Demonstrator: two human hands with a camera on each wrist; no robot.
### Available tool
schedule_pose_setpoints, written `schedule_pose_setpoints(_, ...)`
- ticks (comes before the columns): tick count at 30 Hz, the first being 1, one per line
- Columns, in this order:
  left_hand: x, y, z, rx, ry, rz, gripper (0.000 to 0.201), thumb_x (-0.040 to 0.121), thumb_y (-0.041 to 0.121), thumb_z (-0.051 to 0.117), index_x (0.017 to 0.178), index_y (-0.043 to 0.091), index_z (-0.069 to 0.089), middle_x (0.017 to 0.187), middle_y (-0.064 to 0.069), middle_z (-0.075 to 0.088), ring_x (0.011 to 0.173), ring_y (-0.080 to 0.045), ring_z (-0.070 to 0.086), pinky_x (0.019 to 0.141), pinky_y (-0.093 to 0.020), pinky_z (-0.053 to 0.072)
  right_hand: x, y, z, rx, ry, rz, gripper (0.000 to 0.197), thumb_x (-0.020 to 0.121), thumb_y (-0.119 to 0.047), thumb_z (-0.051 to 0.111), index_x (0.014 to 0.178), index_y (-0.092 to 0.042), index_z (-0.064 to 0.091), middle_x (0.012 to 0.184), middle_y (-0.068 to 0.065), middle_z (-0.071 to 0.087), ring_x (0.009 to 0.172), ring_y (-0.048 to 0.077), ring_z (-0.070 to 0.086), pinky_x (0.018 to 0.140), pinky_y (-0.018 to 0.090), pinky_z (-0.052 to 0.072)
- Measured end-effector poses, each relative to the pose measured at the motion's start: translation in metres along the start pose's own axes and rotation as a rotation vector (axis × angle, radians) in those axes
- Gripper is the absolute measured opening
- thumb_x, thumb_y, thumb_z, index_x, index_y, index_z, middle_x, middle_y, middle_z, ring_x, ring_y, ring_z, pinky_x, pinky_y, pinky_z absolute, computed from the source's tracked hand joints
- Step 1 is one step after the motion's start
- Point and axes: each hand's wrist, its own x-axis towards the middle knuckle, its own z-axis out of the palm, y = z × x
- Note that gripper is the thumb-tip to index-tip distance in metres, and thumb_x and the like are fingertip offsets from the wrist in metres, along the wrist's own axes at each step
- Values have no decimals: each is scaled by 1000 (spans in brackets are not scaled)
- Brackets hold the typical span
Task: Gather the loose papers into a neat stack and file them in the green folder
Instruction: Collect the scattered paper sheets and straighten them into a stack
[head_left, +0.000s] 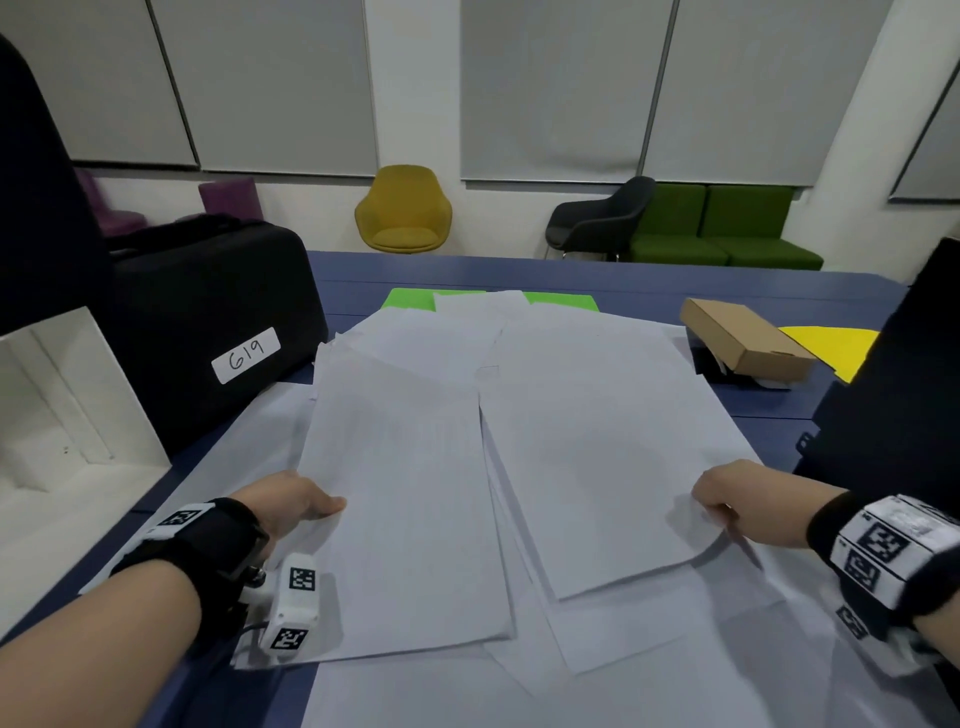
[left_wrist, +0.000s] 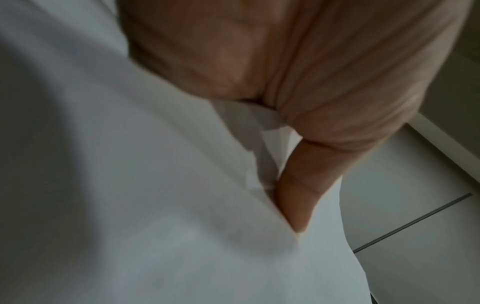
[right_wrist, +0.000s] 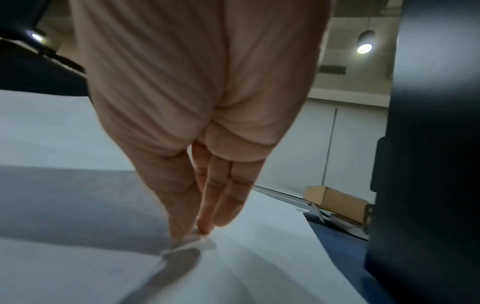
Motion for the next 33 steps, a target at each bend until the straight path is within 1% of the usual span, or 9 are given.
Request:
schedule_pose_setpoints(5, -1, 2, 1, 17, 27, -14, 44, 80, 3, 73, 116, -15, 56, 125, -32, 59, 117, -42, 58, 92, -43, 48, -10, 2, -3, 38, -50, 104, 26, 82, 1, 41, 73, -23, 34, 89, 0, 51, 74, 18, 43, 63, 24, 34)
schedule_pose_setpoints(8, -2, 4, 0, 17, 17, -17, 43, 80, 1, 73, 116, -16, 56, 124, -33, 58, 114, -41, 60, 91, -44, 49, -5, 10, -10, 286, 156, 275, 19, 84, 3, 41, 81, -16, 41, 91, 11, 57, 80, 30, 55, 64, 32, 41)
schedule_pose_setpoints(10, -1, 3, 1, -3, 10, -9, 42, 81, -2, 71, 116, -17, 55, 125, -34, 58, 101, -34, 61, 76, -36, 50, 2, 5, -11, 471, 224, 396, 10, 93, -14, 52, 86, -7, 48, 86, 18, 64, 75, 34, 63, 63, 35, 50)
schedule_pose_setpoints(13, 2, 1, 0, -11, 8, -14, 42, 81, 0, 72, 117, -16, 55, 124, -33, 59, 97, -32, 60, 75, -36, 50, 12, -10, -8, 507, 12, 488, 51, 82, -54, 66, 78, -7, 48, 66, 5, 65, 53, 18, 60, 46, 22, 44)
schedule_pose_setpoints(16, 2, 0, 0, 1, 14, -19, 43, 81, 3, 73, 117, -14, 57, 124, -31, 60, 100, -33, 62, 83, -39, 50, 18, -24, -4, 361, -56, 478, 74, 68, -59, 77, 110, -8, 45, 109, 4, 59, 91, 20, 58, 58, 23, 44)
schedule_pose_setpoints(19, 6, -2, 1, -6, 25, -10, 44, 80, 3, 74, 116, -15, 57, 123, -32, 60, 116, -41, 60, 97, -46, 49, 23, -30, -2, 352, -55, 497, 84, 63, -55, 82, 123, -8, 47, 116, 4, 59, 101, 22, 57, 78, 27, 47)
schedule_pose_setpoints(26, 13, -7, -2, -11, -13, -9, 40, 76, 10, 78, 107, -11, 63, 108, -18, 67, 104, -33, 65, 99, -44, 49, 21, -29, -1, 476, 16, 361, 68, 85, -40, 67, 139, -7, 43, 141, 7, 48, 125, 24, 48, 92, 26, 38)
schedule_pose_setpoints(29, 20, -13, -5, 5, -53, 9, 49, 66, 25, 82, 101, -5, 69, 104, -15, 73, 98, -32, 68, 99, -46, 49, 7, -22, -10, 421, 54, 298, 56, 87, -41, 65, 133, -13, 50, 132, 2, 51, 119, 21, 50, 92, 26, 38)
schedule_pose_setpoints(33, 6, -3, -1, 16, -20, -12, 23, 80, 6, 75, 95, -2, 59, 96, -14, 63, 93, -27, 60, 86, -37, 48, -13, -9, -27, 396, 136, 249, 18, 89, -28, 64, 106, -23, 62, 108, -4, 62, 97, 16, 58, 81, 25, 44)
